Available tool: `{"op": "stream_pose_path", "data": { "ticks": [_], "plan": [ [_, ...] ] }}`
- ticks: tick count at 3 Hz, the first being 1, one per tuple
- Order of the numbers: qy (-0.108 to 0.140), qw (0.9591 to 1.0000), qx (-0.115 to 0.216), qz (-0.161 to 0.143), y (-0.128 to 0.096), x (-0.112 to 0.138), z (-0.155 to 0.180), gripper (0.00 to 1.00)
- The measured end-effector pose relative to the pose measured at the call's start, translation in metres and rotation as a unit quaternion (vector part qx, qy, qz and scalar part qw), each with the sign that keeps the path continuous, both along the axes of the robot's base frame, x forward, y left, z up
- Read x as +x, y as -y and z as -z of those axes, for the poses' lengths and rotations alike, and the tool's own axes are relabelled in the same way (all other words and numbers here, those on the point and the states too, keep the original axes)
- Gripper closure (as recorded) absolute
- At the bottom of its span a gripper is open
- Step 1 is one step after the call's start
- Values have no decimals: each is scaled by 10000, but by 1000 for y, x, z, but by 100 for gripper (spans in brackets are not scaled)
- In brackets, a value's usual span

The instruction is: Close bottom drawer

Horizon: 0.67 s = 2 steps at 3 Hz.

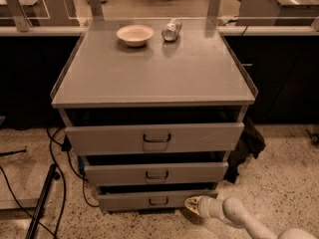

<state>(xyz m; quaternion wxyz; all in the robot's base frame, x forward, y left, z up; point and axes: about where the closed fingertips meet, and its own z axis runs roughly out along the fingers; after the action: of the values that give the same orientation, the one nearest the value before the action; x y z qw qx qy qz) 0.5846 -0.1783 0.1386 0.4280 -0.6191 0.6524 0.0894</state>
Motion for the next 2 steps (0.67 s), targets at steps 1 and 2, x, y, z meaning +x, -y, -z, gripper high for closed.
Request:
{"op": "stream_pose_path", "data": {
  "ticks": [1, 2],
  "plan": [
    [99, 9999, 80, -17, -6, 13, -3, 100],
    [153, 9998, 116, -42, -9, 20, -7, 100]
  ]
}}
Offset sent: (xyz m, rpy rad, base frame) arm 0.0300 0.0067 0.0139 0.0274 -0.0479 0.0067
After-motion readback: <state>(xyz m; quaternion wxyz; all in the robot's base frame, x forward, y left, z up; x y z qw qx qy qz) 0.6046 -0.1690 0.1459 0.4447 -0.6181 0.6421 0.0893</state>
